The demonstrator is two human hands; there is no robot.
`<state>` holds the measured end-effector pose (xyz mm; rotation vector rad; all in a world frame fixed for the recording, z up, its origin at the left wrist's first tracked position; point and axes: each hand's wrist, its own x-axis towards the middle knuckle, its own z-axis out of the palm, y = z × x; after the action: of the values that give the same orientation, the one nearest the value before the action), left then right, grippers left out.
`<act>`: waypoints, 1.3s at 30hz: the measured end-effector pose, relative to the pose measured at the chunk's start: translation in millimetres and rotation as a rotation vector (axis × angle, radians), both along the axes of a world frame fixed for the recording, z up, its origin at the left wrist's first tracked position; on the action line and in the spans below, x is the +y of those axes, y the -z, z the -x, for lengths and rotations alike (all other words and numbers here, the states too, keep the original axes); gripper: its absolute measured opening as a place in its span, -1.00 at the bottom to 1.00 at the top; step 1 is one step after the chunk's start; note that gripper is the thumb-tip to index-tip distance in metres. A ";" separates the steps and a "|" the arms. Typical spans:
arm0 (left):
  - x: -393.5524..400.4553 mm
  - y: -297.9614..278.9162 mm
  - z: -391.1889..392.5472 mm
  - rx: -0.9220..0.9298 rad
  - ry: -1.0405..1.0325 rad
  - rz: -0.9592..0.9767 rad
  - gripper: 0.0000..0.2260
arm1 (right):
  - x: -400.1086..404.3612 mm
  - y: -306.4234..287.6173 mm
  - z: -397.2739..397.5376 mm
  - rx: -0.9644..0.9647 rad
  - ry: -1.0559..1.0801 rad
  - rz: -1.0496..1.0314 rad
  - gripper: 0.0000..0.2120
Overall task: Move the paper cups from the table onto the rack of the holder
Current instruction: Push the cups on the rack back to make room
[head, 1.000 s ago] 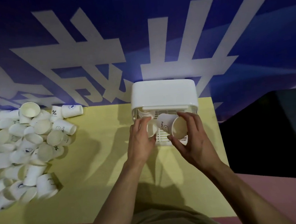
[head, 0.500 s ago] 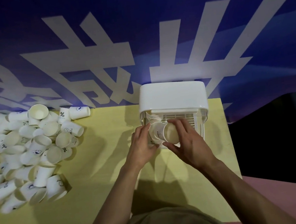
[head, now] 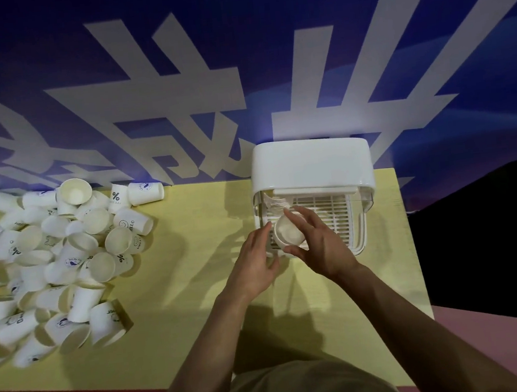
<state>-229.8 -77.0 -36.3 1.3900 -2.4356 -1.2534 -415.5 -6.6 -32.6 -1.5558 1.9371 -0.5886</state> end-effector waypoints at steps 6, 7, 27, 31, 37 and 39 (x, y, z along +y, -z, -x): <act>5.5 -1.4 6.9 -0.029 0.035 -0.109 -0.19 | 37.2 15.3 11.9 -0.113 0.034 -0.019 -0.17; 7.0 -1.4 9.0 -0.034 0.043 -0.127 -0.17 | 40.4 17.0 10.7 -0.142 -0.010 -0.024 -0.15; -9.8 -2.7 99.0 0.029 0.179 -0.206 -0.28 | 23.8 22.2 68.7 -0.311 0.249 0.043 -0.37; -16.3 5.3 107.9 0.004 0.151 -0.196 -0.42 | 9.8 31.7 76.4 -0.280 0.240 0.024 -0.53; -21.5 10.8 109.7 0.004 0.149 -0.204 -0.40 | -3.9 42.9 78.8 -0.203 0.218 -0.038 -0.55; -21.5 10.2 109.4 -0.006 0.144 -0.207 -0.37 | -7.6 45.2 78.5 -0.202 0.193 -0.050 -0.54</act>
<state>-339.2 -98.5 -46.5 1.2811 -2.5104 -1.5760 -494.0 -14.2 -77.8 -1.2361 1.9421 -0.7420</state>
